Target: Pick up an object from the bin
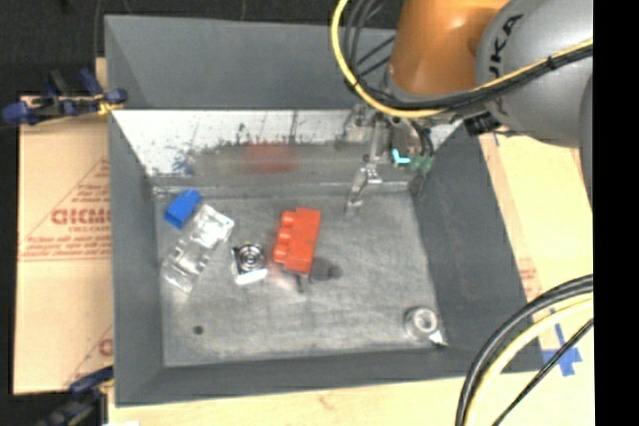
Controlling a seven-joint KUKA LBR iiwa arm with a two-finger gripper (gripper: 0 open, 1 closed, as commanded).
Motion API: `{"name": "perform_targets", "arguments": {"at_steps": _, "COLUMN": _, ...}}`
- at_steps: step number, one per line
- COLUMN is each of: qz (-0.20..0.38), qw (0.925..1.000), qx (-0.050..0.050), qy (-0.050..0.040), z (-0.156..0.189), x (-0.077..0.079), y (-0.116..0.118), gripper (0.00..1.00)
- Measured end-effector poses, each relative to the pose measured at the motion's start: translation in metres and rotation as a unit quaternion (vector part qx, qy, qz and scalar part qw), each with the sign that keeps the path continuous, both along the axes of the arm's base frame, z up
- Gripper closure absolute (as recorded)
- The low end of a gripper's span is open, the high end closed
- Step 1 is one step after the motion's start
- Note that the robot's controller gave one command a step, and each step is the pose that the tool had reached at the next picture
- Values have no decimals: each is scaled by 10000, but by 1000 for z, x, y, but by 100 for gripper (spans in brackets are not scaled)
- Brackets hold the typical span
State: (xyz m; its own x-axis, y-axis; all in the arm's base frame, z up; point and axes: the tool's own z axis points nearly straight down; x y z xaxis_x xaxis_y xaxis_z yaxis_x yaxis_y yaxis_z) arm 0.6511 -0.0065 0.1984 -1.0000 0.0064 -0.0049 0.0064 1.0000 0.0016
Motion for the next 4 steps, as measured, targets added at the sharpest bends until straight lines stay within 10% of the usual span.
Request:
{"name": "perform_targets", "arguments": {"at_steps": 1, "qz": 650, "qw": 9979, "qx": -34, "qy": -41, "z": -109, "x": -36, "y": 24, "gripper": 0}}
{"name": "perform_targets", "arguments": {"at_steps": 2, "qz": 649, "qw": 9979, "qx": -27, "qy": 2, "z": -113, "x": -39, "y": 25, "gripper": 100}}
{"name": "perform_targets", "arguments": {"at_steps": 3, "qz": 1432, "qw": 9895, "qx": -20, "qy": -188, "z": -117, "x": -90, "y": 4, "gripper": 100}}
{"name": "perform_targets", "arguments": {"at_steps": 4, "qz": 1437, "qw": 9895, "qx": -17, "qy": -130, "z": -120, "x": -93, "y": 3, "gripper": 0}}
